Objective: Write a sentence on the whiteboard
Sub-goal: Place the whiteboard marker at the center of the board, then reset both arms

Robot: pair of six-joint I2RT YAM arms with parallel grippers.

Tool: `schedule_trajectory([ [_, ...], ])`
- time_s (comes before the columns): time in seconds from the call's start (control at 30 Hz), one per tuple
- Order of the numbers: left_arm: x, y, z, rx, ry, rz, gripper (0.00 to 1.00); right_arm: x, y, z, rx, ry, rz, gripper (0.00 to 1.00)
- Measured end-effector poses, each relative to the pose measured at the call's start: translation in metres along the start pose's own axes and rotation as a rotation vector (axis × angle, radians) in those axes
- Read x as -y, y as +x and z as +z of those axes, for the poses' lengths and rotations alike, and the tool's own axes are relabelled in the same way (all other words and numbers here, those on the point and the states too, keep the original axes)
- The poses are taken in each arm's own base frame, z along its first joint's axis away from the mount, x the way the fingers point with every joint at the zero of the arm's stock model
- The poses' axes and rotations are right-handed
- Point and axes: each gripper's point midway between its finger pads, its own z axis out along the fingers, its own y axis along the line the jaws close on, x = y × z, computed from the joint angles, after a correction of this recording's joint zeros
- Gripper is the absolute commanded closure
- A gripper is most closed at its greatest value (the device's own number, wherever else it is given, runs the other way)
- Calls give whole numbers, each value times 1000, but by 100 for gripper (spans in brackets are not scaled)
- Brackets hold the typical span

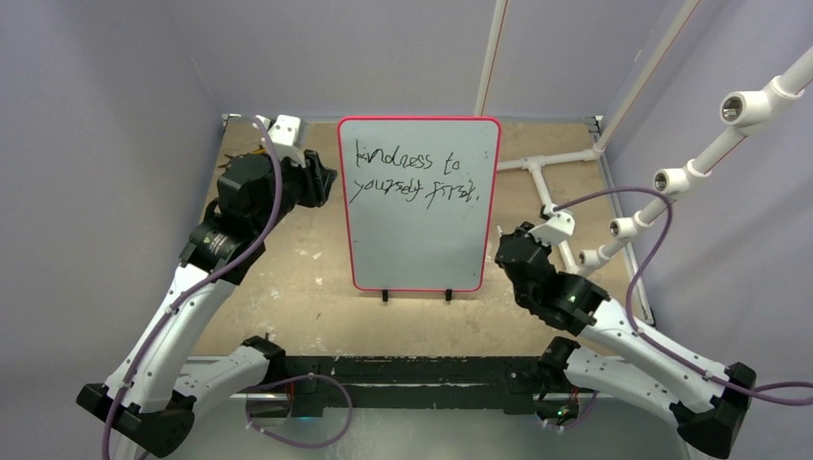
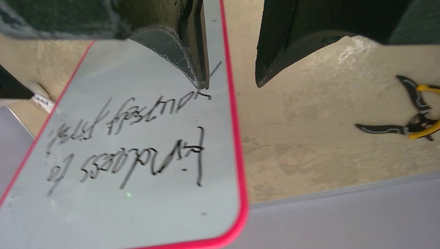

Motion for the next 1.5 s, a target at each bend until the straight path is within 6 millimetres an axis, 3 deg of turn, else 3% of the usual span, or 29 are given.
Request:
schedule_trajectory([
  [0.2,-44,-1,-13,70,-173,-26,62,11,40,27,-3,15,41,100],
  [0.37,-86,36,-14,36,-320,-42,61,20,67,39,-24,34,80,100],
  [0.6,-103,75,-8,-32,-387,-35,60,53,90,49,-16,97,160,95],
  [0.67,-105,79,-8,-37,-395,-32,60,55,90,49,-12,103,180,92],
  [0.9,-108,82,-10,-29,-405,-28,59,50,86,50,0,93,248,53],
  [1.03,-108,78,-10,-14,-405,-29,55,50,85,49,2,93,267,39],
  [1.3,-109,72,-15,17,-419,-32,47,49,74,44,15,76,254,23],
  [1.5,-113,76,-19,21,-441,-32,41,36,32,32,101,20,246,13],
])
